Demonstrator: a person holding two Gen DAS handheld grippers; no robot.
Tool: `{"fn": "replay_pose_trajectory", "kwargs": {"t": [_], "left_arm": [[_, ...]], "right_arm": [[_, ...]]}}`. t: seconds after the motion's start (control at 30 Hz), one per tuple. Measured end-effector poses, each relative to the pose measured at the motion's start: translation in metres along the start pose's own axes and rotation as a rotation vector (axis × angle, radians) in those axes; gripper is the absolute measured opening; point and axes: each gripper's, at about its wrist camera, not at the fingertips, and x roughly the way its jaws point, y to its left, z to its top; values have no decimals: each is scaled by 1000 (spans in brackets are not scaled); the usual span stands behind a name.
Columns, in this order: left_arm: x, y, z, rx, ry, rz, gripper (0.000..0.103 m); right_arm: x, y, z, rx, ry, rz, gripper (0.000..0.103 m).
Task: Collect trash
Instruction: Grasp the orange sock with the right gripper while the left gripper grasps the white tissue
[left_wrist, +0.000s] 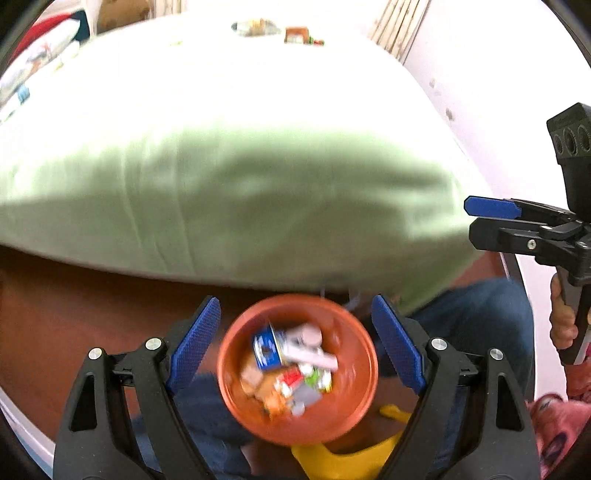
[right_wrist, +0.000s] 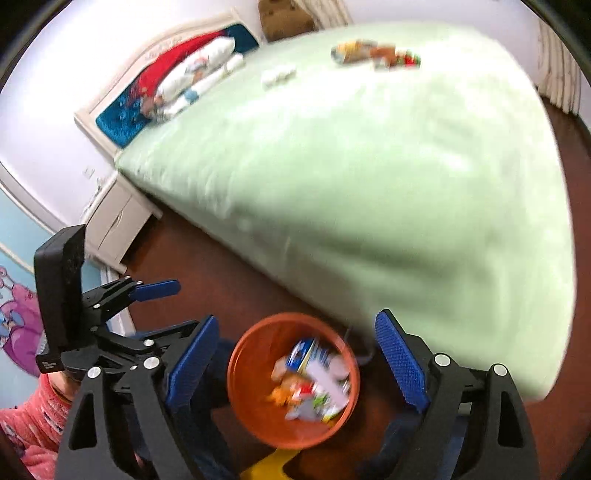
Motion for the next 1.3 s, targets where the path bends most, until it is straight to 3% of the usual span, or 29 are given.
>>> {"fn": "replay_pose_trajectory", "kwargs": {"t": [0.13, 0.2, 0.4, 0.7, 0.9, 1.0, 1.03, 1.07, 1.13, 1.3], "left_arm": [[-10, 9, 51, -5, -85, 14, 82], [-12, 14, 73, -17, -121, 23, 89], [-6, 35, 142, -30, -195, 35, 89], [31, 69, 210, -45, -193, 69, 89], [48, 90, 224, -79, -176, 69, 89], [55, 97, 229, -85, -174, 69, 90], [56, 99, 230, -85, -174, 71, 89], [58, 101, 232, -87, -173, 75, 90], [61, 105, 234, -94, -171, 71, 89], [59, 111, 237, -97, -179, 80, 89]], "right_arm": [[-6, -14, 46, -10, -76, -52, 85], [-6, -22, 68, -14, -102, -78, 86], [22, -47, 162, -28, -156, -151, 86], [95, -79, 289, -44, -168, -268, 86], [140, -82, 336, -85, -167, -382, 84], [163, -85, 351, -100, -138, -411, 61], [169, -85, 353, -112, -119, -420, 41], [173, -84, 353, -117, -113, -449, 33], [170, -82, 352, -131, -134, -455, 27], [143, -75, 338, -153, -174, -402, 26]]}}
